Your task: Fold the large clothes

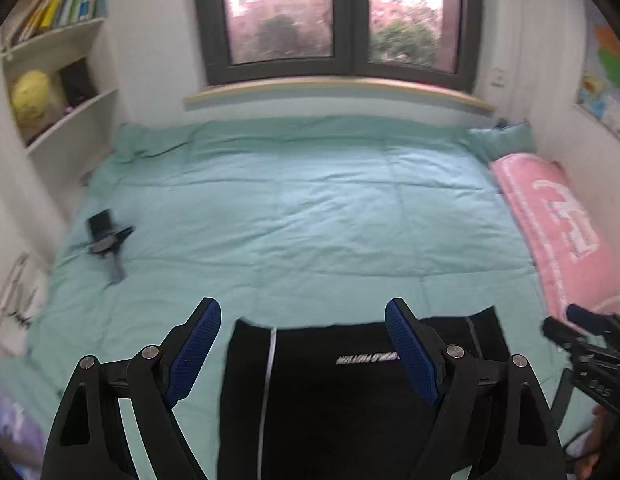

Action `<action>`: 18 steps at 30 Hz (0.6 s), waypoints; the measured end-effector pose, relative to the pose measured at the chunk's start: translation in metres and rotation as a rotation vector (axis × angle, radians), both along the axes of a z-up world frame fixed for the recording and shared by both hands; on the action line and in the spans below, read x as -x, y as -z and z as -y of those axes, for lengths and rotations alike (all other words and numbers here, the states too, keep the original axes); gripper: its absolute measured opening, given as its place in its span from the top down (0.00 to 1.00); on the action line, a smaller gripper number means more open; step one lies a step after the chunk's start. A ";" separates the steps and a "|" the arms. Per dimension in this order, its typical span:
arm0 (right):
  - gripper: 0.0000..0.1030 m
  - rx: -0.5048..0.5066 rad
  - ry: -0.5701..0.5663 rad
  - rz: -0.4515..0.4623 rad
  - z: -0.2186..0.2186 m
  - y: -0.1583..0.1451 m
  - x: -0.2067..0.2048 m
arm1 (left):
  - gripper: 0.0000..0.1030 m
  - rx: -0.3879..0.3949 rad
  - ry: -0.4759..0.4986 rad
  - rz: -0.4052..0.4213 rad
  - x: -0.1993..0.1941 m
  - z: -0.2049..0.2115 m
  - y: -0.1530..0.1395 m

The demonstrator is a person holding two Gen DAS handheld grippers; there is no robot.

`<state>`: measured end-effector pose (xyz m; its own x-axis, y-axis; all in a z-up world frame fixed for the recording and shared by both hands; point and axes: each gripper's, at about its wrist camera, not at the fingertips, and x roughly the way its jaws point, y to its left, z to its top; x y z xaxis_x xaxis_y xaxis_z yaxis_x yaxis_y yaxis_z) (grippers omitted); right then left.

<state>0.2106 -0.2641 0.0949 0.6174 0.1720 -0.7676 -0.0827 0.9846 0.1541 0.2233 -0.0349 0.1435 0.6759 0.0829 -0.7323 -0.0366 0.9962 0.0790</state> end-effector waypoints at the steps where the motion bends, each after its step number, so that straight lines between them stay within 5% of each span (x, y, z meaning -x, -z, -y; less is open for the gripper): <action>1: 0.43 0.003 -0.001 0.000 -0.002 -0.005 0.004 | 0.17 -0.006 -0.002 -0.007 0.005 0.002 -0.001; 6: 0.43 0.038 0.009 -0.014 -0.008 -0.017 0.024 | 0.17 -0.057 -0.019 -0.023 0.026 0.009 0.003; 18: 0.43 0.002 0.040 -0.151 -0.032 0.040 0.035 | 0.17 0.014 -0.006 -0.113 0.035 0.007 0.037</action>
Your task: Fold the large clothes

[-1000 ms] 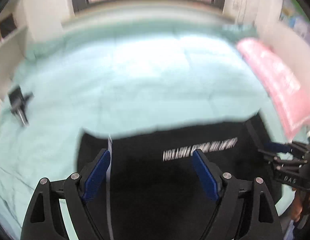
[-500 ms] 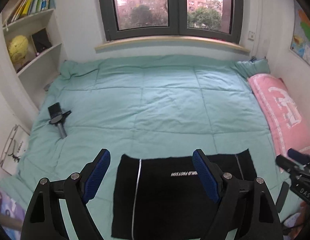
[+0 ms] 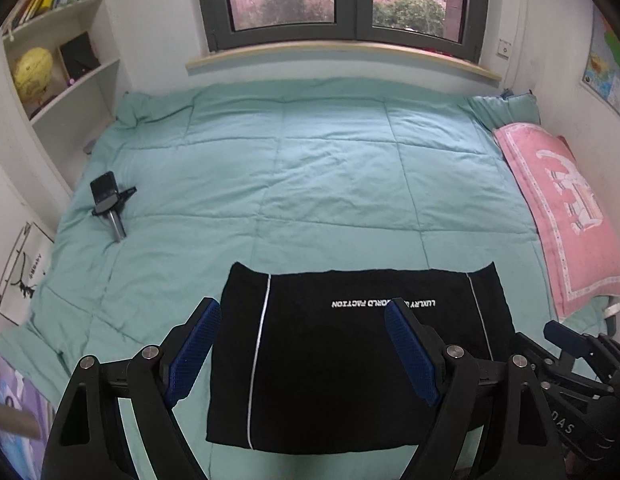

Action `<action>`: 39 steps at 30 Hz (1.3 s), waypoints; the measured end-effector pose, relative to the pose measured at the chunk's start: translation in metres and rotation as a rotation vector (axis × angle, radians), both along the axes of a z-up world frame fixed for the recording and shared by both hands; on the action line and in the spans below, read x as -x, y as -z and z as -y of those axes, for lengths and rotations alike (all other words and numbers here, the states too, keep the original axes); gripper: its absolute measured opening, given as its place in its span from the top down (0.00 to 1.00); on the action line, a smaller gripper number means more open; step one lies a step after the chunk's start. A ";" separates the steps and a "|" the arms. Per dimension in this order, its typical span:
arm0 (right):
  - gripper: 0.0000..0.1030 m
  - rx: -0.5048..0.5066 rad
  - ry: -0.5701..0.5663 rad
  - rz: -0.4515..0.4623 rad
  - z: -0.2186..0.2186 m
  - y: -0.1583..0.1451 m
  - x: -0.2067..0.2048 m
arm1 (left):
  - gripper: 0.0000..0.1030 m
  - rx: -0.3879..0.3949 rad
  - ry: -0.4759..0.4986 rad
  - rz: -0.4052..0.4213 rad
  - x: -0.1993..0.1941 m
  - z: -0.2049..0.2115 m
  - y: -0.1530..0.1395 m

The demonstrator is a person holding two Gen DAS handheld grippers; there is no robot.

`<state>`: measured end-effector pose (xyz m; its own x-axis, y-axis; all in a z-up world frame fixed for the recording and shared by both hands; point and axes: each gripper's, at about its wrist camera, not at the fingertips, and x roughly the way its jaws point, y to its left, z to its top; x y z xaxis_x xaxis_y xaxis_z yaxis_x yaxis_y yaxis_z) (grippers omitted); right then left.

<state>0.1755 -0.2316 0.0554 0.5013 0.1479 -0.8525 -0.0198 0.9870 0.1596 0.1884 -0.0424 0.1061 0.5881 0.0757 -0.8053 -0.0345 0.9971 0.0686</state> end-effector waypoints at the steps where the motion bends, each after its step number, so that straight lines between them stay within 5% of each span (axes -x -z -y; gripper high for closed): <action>1: 0.43 0.004 0.000 0.001 -0.001 0.000 0.001 | 0.17 0.011 0.004 -0.002 -0.001 -0.001 0.001; 6: 0.43 0.059 -0.019 0.013 -0.008 -0.002 0.003 | 0.17 0.019 0.011 -0.014 -0.006 -0.002 0.004; 39: 0.43 0.017 0.003 -0.051 0.008 0.016 -0.012 | 0.17 -0.027 0.083 -0.073 -0.027 0.026 0.016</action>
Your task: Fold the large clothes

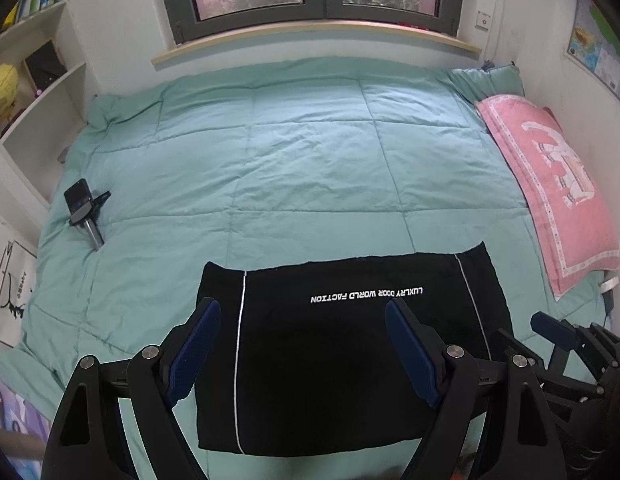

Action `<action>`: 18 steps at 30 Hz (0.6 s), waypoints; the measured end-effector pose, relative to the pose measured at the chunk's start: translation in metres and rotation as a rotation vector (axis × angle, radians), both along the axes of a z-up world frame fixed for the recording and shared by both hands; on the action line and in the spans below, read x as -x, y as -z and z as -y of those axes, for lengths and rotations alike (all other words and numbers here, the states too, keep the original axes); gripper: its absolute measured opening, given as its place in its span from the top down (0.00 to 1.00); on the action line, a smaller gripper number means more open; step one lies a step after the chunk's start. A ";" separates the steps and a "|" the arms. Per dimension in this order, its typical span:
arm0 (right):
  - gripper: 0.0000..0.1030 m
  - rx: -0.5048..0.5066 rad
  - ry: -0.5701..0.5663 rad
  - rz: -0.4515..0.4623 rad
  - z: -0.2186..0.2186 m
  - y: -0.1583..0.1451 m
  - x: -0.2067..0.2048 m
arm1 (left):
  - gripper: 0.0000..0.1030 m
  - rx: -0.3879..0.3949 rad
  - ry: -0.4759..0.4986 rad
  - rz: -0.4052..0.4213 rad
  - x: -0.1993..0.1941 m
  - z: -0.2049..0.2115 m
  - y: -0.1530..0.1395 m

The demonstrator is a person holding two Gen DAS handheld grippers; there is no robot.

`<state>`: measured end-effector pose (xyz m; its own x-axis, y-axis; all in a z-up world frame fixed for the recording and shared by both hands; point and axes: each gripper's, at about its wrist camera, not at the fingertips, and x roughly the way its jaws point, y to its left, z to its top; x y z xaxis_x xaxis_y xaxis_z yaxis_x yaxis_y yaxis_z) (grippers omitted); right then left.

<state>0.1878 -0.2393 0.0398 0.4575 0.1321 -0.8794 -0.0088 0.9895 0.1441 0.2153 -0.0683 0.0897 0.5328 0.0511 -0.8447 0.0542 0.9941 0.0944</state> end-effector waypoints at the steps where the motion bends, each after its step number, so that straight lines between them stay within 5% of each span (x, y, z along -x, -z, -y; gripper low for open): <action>1: 0.43 -0.002 0.000 -0.004 0.000 0.001 -0.001 | 0.17 -0.005 -0.004 -0.001 0.000 0.000 0.001; 18: 0.43 -0.024 -0.025 -0.023 -0.007 0.012 -0.011 | 0.17 -0.024 -0.019 -0.002 -0.009 -0.001 0.006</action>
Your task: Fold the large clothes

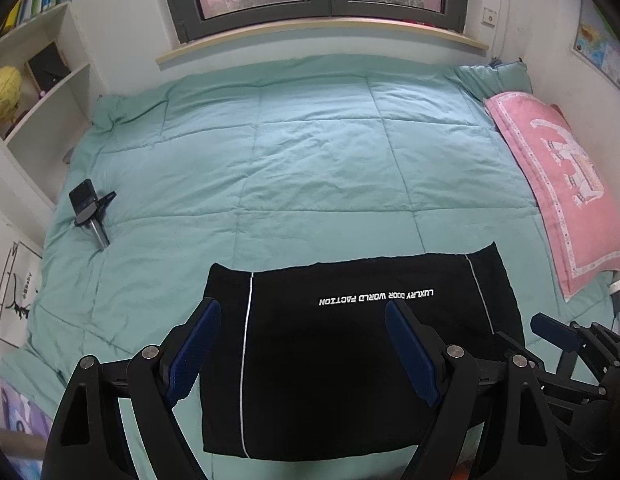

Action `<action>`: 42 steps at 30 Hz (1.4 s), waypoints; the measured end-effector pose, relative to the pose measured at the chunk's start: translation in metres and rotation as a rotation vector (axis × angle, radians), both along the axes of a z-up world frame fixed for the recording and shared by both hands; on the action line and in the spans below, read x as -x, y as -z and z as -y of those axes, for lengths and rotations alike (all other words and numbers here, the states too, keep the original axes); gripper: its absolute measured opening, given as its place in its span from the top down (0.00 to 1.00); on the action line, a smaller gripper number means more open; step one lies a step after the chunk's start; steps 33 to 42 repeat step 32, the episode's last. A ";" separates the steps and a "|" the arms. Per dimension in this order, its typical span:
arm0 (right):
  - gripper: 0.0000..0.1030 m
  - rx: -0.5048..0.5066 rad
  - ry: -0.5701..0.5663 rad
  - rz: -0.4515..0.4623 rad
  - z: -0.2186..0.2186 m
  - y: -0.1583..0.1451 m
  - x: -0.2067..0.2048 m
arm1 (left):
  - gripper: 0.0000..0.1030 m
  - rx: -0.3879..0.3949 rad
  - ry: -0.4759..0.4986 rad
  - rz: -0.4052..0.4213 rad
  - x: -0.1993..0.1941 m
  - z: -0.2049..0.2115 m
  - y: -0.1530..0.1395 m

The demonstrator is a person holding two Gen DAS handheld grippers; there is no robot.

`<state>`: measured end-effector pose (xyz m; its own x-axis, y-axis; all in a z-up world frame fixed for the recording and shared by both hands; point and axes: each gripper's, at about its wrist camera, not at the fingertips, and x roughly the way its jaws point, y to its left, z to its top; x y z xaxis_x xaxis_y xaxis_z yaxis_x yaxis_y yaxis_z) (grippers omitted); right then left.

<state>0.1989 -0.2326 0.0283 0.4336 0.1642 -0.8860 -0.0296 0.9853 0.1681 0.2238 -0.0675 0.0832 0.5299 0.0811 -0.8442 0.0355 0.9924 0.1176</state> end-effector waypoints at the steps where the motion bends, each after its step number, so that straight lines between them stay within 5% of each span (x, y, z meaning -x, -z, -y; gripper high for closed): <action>1: 0.43 -0.002 0.001 -0.003 0.000 0.001 -0.001 | 0.17 0.001 -0.003 -0.002 -0.001 -0.001 0.000; 42: 0.43 -0.018 -0.022 -0.018 -0.004 0.005 -0.010 | 0.17 0.029 -0.028 -0.018 -0.008 -0.013 0.008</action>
